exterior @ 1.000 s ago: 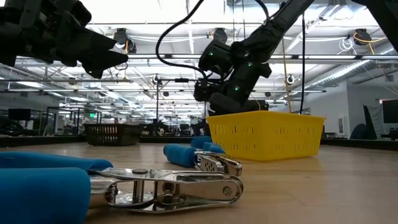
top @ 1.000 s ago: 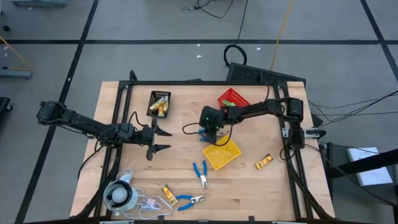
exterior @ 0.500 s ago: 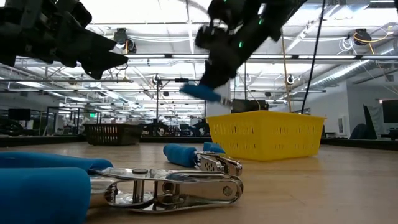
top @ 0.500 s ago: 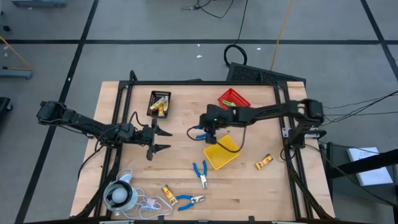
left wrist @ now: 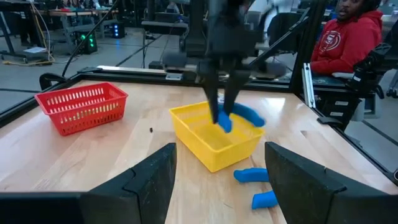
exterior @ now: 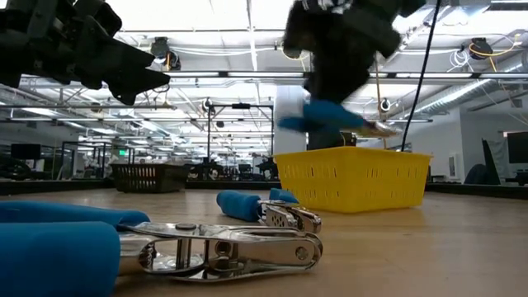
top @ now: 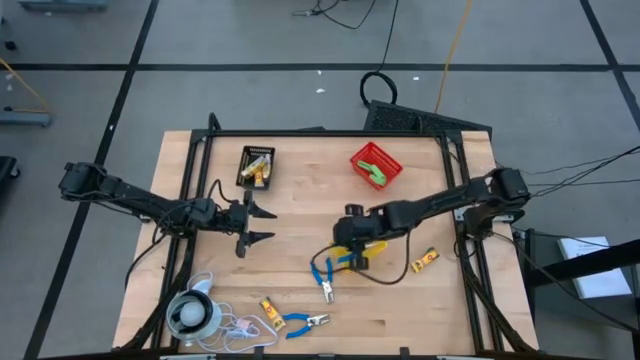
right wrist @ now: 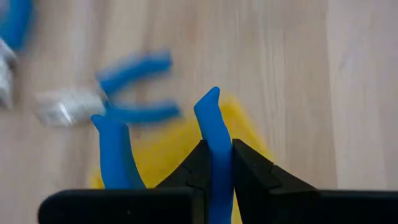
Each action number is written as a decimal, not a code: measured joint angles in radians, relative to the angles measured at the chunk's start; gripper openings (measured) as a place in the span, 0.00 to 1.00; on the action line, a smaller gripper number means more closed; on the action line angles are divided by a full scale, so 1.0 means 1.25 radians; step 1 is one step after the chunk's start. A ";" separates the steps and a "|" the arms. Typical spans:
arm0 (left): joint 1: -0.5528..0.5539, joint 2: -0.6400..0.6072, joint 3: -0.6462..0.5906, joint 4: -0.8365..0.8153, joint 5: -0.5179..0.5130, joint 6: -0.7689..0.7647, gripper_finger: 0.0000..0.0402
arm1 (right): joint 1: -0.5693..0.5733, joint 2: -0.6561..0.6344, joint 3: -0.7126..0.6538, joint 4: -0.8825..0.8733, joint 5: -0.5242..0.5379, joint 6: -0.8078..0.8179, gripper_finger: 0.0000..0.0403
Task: Pick & Place School Supplies
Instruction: Put the blue punch plier into the yellow bin
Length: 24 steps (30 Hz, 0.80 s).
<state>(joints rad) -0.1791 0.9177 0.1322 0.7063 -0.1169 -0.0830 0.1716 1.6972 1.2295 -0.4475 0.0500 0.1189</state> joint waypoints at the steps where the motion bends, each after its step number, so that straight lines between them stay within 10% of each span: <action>1: 0.000 0.000 0.000 0.000 0.000 0.000 0.61 | 0.002 0.013 -0.001 -0.011 0.000 0.002 0.08; 13: 0.000 0.000 0.000 0.000 0.001 0.002 0.61 | 0.001 0.080 0.000 -0.008 0.001 0.021 0.08; 24: 0.000 0.000 0.000 0.001 0.001 0.002 0.61 | 0.000 0.071 0.001 -0.058 0.065 0.035 0.49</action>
<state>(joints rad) -0.1791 0.9180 0.1322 0.7074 -0.1159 -0.0807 0.1719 1.7855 1.2304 -0.5197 0.1309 0.1631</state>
